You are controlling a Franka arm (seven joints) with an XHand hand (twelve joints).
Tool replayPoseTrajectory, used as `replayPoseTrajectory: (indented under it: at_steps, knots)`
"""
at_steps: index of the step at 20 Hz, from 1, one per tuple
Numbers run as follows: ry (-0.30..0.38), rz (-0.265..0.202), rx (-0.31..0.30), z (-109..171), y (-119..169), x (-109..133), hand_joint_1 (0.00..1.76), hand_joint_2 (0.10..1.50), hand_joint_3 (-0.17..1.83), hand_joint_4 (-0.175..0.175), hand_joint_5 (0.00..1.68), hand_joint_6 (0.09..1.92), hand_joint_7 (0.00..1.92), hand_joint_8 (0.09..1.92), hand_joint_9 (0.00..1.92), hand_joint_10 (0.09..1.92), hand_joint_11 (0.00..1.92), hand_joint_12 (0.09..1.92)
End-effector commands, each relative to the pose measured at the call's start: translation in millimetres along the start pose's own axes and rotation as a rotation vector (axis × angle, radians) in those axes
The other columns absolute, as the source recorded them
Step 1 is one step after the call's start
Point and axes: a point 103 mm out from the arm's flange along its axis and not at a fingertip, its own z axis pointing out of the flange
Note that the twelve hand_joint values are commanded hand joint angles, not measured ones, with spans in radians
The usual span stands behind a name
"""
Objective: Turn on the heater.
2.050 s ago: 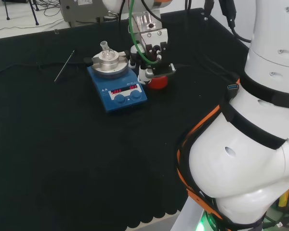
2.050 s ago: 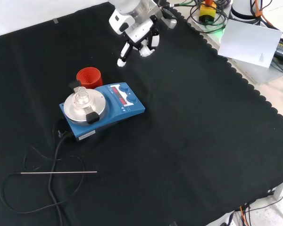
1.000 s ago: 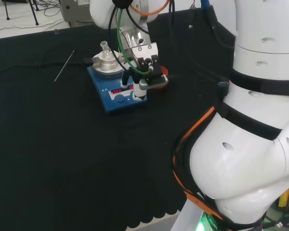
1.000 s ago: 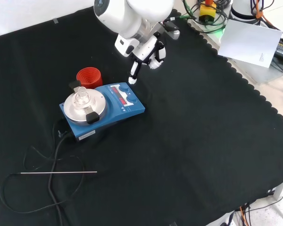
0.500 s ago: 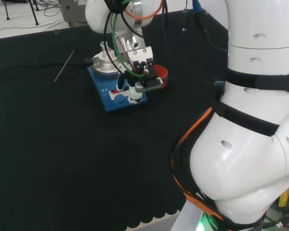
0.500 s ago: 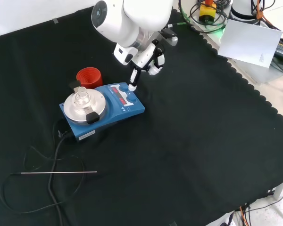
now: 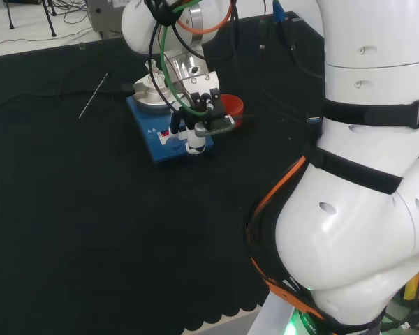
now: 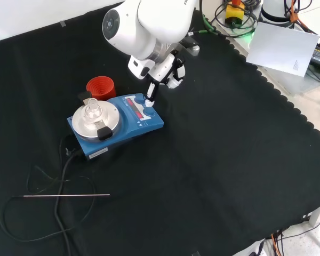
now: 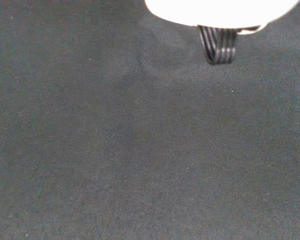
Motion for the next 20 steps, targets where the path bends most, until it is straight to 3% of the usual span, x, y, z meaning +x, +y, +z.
replayPoseTrajectory:
  at_steps: [1,20]
  knots:
    - [-0.005,0.004,0.000,0.2,2.3,-2.8,1.50,0.62,1.16,-0.057,0.40,0.09,1.77,1.84,1.92,1.69,1.80,1.55]
    - [-0.017,0.010,0.010,5.9,6.3,1.3,1.50,0.62,1.16,-0.056,0.41,0.09,1.77,1.84,1.92,1.68,1.79,1.54]
